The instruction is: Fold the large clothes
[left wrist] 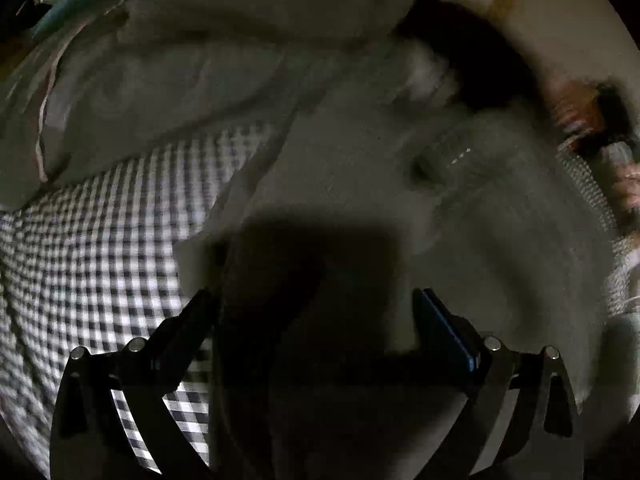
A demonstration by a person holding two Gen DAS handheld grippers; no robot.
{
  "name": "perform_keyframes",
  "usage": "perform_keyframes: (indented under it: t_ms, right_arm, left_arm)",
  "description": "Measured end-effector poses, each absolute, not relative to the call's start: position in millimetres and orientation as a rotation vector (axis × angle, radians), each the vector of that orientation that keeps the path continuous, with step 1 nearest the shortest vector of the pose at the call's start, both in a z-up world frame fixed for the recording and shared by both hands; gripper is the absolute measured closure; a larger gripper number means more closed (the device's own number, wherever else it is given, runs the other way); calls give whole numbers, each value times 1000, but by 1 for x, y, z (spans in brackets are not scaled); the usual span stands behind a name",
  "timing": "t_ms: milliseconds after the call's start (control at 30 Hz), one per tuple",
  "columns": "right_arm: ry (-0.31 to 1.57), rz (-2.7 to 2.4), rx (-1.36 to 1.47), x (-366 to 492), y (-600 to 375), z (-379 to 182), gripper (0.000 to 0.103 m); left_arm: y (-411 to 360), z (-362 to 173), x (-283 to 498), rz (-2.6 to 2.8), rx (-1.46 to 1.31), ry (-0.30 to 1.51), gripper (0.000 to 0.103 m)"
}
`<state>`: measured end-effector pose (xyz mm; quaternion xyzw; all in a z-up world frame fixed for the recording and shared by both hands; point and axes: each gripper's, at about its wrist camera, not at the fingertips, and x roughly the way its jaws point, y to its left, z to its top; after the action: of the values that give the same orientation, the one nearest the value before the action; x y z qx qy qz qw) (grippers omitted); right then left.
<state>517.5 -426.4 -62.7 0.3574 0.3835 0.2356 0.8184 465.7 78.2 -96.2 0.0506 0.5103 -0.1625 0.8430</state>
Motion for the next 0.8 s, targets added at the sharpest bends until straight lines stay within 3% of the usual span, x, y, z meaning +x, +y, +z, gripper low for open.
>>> perform_keyframes:
  t_ms: [133,267,300,433,500,700,800]
  right_arm:
    - [942,314,137,504,-393,-68,4]
    - [1036,384,62,508,-378,-102,16]
    - [1030,376,55,509,-375,-105,23]
    - [952,368,147,509,-381,-102,74]
    - [891,399,206,506,-386,-97,85]
    - [879,433,87,498,-367,-87,85]
    - [902,413,-2,494,-352,-90,91]
  left_arm:
    - [100,-85,481,-275,-29,984,6]
    - [111,-65,481,-265,-108,846,6]
    - [108,-69,484,-286,-96,885,6]
    - [88,-79,490,-269,30,979,6]
    - [86,-77,491,-259,48,970,6]
    - [79,-83,499,-222,64,966,6]
    - [76,-76,497,-176,99,947,6]
